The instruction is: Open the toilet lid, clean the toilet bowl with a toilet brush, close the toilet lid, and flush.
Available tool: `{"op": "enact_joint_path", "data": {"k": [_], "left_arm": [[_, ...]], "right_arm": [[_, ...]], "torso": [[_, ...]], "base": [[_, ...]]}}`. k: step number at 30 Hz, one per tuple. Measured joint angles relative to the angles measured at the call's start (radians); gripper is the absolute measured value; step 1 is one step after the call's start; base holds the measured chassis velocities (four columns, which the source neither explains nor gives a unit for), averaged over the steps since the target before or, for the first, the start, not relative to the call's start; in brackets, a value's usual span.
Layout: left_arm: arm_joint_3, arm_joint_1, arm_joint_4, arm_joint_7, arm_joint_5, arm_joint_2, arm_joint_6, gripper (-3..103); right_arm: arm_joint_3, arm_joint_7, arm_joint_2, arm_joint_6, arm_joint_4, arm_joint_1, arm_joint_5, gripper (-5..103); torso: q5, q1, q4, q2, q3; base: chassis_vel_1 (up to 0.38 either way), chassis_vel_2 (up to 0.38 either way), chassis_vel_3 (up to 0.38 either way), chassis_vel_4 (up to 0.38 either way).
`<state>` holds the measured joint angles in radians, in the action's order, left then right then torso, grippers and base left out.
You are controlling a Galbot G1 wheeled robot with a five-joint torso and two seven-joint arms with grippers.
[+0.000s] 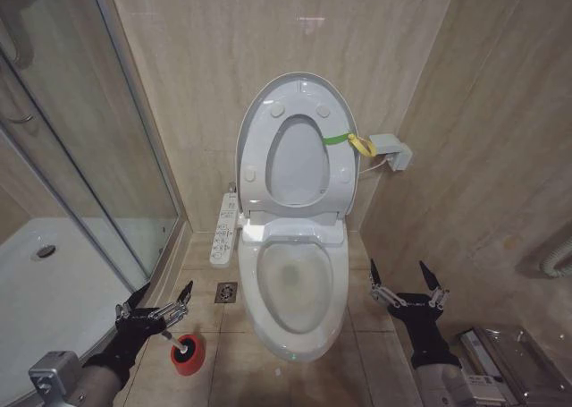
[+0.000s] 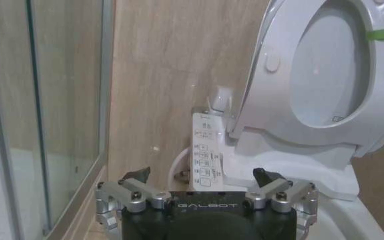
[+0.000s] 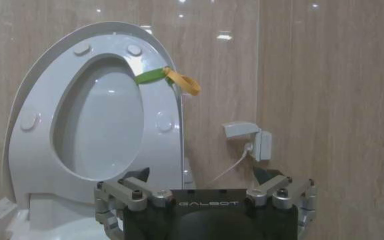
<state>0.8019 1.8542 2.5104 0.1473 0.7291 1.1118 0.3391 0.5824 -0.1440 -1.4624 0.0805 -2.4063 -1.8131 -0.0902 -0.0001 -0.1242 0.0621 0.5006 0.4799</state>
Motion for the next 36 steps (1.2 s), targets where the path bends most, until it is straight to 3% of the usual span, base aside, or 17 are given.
{"op": "enact_joint_path", "data": {"k": [7,10,12,16,20,25,36], "left_arm": [[-0.039,0.021,-0.004,0.001,-0.040,0.044,-0.083,100],[-0.090,0.040,-0.005,0.014,-0.107,0.074,-0.138,100],[-0.129,0.055,-0.006,0.029,-0.176,0.083,-0.208,100],[-0.169,0.077,-0.008,0.053,-0.243,0.089,-0.252,100],[-0.179,0.084,-0.008,0.030,-0.329,0.085,-0.297,100],[-0.155,0.080,-0.022,-0.021,-0.381,0.077,-0.307,100],[-0.136,0.108,-0.035,-0.030,-0.446,0.148,-0.304,100]], "right_arm": [[0.000,0.000,0.000,0.000,0.000,0.000,0.000,100],[0.000,0.000,0.000,0.000,0.000,0.000,0.000,100],[0.000,0.000,0.000,0.000,0.000,0.000,0.000,100],[0.000,0.000,0.000,0.000,0.000,0.000,0.000,100],[0.000,0.000,0.000,0.000,0.000,0.000,0.000,100],[0.000,0.000,0.000,0.000,0.000,0.000,0.000,100],[0.000,0.000,0.000,0.000,0.000,0.000,0.000,100]], "torso": [[0.0001,0.000,0.0000,0.000,0.000],[0.0001,0.000,-0.0001,0.000,0.000],[0.0002,0.000,-0.0001,0.000,0.000],[0.0002,0.000,-0.0001,0.000,0.000],[0.0002,0.000,0.0000,0.000,0.000],[0.0001,0.000,0.0000,0.000,0.000],[0.0001,0.000,-0.0001,0.000,0.000]], "base": [[0.000,0.000,0.000,0.000],[0.000,0.000,0.000,0.000],[0.000,0.000,0.000,0.000],[0.000,0.000,0.000,0.000],[0.000,0.000,0.000,0.000],[0.000,0.000,0.000,0.000],[0.000,0.000,0.000,0.000]]}}
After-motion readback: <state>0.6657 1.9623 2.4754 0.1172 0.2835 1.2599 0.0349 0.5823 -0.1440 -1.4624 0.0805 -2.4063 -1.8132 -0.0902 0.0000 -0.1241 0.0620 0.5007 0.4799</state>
